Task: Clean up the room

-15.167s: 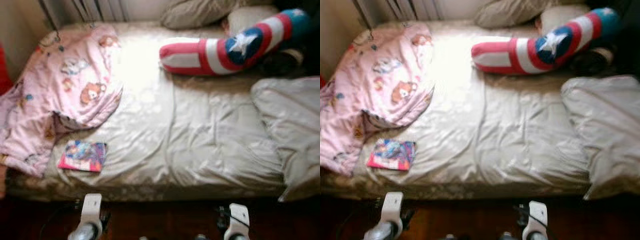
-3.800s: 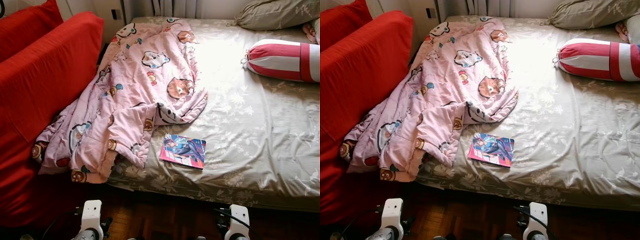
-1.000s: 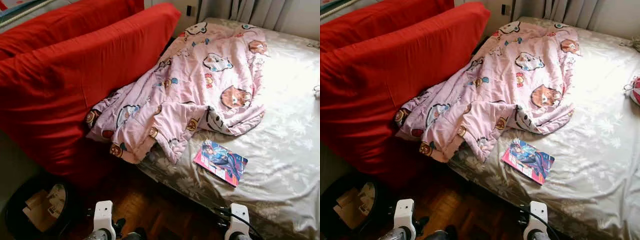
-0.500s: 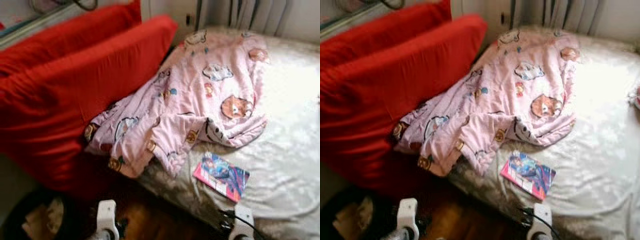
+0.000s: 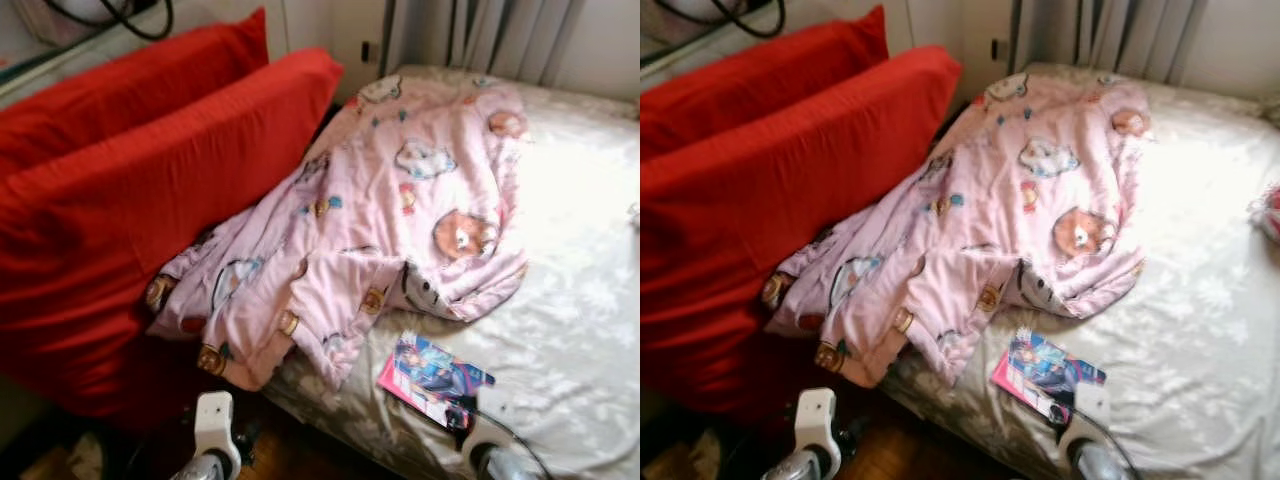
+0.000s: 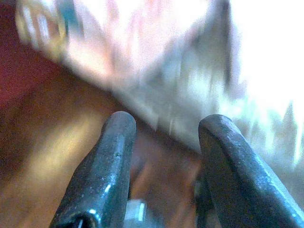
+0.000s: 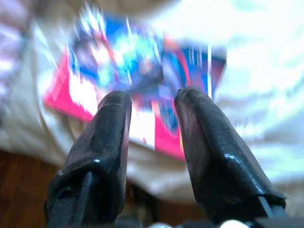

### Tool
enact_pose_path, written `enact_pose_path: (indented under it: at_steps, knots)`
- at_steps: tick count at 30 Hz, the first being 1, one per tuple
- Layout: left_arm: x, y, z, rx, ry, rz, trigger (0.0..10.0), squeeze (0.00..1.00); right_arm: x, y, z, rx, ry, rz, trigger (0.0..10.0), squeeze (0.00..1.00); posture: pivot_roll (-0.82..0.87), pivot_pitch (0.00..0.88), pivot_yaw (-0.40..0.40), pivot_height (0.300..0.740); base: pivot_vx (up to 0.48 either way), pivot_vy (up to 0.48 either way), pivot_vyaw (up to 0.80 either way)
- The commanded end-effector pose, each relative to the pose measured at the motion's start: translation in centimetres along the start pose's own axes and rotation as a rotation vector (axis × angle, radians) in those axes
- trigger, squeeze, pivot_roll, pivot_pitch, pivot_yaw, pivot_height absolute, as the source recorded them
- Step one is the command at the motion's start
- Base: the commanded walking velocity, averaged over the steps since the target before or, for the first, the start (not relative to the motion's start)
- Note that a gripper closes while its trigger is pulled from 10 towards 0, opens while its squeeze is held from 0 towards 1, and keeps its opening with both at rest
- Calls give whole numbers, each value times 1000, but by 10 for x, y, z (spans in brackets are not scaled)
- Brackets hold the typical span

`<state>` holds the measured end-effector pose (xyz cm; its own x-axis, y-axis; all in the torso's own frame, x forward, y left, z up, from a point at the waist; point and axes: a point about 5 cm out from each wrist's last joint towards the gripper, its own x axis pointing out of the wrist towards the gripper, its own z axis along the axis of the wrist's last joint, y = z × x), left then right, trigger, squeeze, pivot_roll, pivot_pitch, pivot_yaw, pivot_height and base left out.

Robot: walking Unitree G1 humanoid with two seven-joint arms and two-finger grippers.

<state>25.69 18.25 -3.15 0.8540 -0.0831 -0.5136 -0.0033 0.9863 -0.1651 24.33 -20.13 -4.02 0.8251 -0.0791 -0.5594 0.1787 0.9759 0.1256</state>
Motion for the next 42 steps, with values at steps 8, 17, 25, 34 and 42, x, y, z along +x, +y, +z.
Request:
enact_pose_path:
  at_steps: [8,17,25,34,42]
  knots:
    - [0,5,68,130,-373,-49,10000,0,1,6,51,-71,-329,30,10000,0,-63,134,19,740,0,0,0]
    - [-20,2,105,168,-615,-65,10000,0,-16,14,81,-95,-551,94,10000,0,-63,205,0,740,0,0,0]
    - [-25,1,116,154,-639,-60,10000,0,-22,19,79,-81,-563,75,10000,0,-53,218,7,740,0,0,0]
    - [-28,-7,127,150,-656,-91,10000,0,-22,25,80,-97,-530,85,10000,0,-46,214,4,715,0,0,0]
    - [-29,-8,127,161,-648,-97,10000,0,-22,22,84,-112,-528,69,10000,0,-47,214,4,670,0,0,0]
